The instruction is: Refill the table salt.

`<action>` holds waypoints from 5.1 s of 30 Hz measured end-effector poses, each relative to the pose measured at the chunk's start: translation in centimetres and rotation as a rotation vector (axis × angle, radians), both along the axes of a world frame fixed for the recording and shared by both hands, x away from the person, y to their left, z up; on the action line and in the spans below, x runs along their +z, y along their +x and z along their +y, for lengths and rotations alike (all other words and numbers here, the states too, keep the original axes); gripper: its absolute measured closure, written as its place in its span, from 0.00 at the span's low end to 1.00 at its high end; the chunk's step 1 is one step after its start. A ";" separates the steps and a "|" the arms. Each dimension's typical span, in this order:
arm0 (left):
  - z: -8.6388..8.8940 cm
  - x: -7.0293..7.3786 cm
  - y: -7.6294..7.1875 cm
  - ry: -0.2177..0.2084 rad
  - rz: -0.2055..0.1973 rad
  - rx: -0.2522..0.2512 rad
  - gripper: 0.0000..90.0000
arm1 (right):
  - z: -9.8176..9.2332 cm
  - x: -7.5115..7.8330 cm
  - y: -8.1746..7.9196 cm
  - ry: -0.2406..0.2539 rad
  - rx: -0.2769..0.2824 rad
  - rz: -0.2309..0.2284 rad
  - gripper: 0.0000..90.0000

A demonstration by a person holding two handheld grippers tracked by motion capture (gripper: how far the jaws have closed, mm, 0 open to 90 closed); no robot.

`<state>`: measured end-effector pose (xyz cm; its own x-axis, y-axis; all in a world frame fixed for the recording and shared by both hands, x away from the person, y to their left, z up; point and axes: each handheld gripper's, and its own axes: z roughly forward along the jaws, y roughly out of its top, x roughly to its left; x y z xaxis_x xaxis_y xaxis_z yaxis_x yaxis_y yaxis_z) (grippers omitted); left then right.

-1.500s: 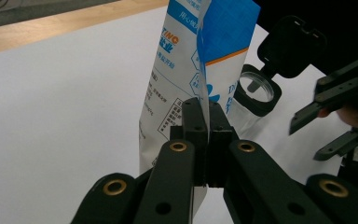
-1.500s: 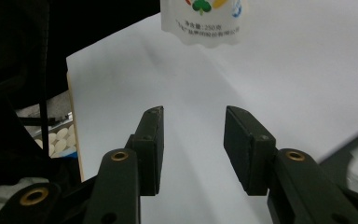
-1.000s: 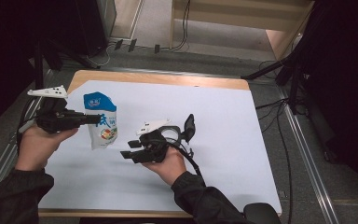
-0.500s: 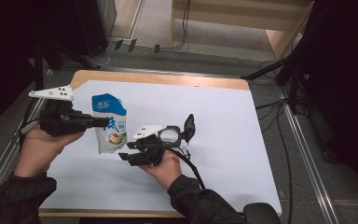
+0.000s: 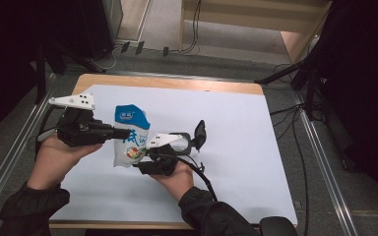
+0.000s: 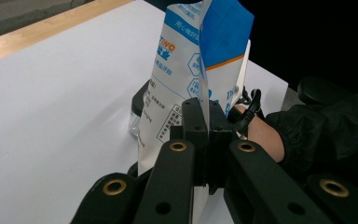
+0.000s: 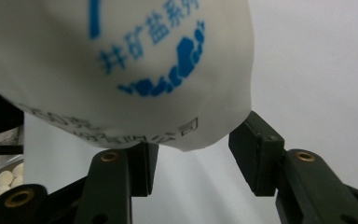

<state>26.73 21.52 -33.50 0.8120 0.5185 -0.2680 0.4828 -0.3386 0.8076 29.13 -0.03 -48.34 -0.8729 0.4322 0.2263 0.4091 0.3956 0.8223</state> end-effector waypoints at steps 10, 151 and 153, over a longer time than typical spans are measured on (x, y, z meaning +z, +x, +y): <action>0.2 -0.7 0.9 0.016 0.013 0.055 1.00 | -0.1 -0.2 -0.8 -0.001 0.009 -0.045 0.63; -2.0 -2.4 2.7 0.022 0.079 0.047 1.00 | -2.0 -0.4 -3.4 0.083 0.054 -0.201 0.77; -2.4 -2.5 2.6 0.032 0.076 0.061 1.00 | -1.9 -0.5 -3.3 0.078 0.049 -0.188 0.77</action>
<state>29.36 19.16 -35.97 0.7564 0.5758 -0.3105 0.5631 -0.3316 0.7570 25.80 -1.95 -48.89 -0.9226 0.3755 0.0888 0.2274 0.3431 0.9114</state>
